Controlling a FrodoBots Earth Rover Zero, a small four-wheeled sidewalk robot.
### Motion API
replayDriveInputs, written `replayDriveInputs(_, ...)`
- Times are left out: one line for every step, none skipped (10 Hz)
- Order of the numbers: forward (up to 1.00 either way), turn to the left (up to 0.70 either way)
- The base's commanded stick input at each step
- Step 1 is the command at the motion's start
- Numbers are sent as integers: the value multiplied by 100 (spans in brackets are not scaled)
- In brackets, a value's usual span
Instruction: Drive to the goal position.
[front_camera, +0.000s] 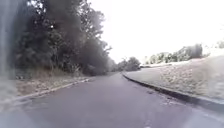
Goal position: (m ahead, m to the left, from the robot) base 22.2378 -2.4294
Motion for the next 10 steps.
replayDriveInputs(100, 0)
replayDriveInputs(100, 0)
replayDriveInputs(100, 0)
replayDriveInputs(100, 0)
replayDriveInputs(100, 0)
replayDriveInputs(100, 0)
replayDriveInputs(100, 0)
replayDriveInputs(100, 0)
replayDriveInputs(100, 0)
replayDriveInputs(100, 0)
